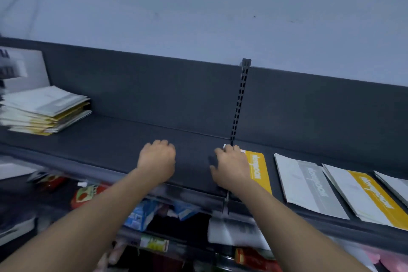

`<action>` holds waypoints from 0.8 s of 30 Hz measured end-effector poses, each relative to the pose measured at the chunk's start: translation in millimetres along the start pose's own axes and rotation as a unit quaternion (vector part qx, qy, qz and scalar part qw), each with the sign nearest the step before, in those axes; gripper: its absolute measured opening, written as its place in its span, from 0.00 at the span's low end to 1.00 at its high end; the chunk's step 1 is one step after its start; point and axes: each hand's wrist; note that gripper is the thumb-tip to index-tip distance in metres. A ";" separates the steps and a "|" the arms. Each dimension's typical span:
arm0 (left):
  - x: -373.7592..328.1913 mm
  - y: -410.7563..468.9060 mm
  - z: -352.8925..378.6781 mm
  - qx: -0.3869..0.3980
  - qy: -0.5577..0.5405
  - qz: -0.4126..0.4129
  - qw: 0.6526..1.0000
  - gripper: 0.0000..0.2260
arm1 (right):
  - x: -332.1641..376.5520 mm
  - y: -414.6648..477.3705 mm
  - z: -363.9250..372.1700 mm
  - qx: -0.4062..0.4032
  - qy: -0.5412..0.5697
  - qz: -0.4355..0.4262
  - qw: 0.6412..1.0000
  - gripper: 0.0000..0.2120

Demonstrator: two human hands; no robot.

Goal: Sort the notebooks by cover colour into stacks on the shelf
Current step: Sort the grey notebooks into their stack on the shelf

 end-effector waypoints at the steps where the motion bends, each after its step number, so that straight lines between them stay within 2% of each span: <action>1: 11.7 -3.6 -1.3 0.002 0.009 -0.011 1.000 0.14 | 10.2 4.5 -0.8 -0.005 -0.001 -0.018 1.000 0.20; 12: 154.8 -47.0 -7.3 0.014 0.054 -0.142 0.988 0.16 | 150.6 56.4 -7.7 -0.014 0.015 -0.186 0.982 0.21; 24: 309.4 -50.4 4.3 0.009 0.075 -0.203 0.976 0.13 | 310.3 126.7 -10.1 -0.002 0.035 -0.237 0.971 0.24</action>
Point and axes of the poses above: each hand's wrist, its own y-axis towards the middle knuckle, its own z-axis out of the palm, x = y × z, and after that the axes turned 5 degrees about -y, right-handed
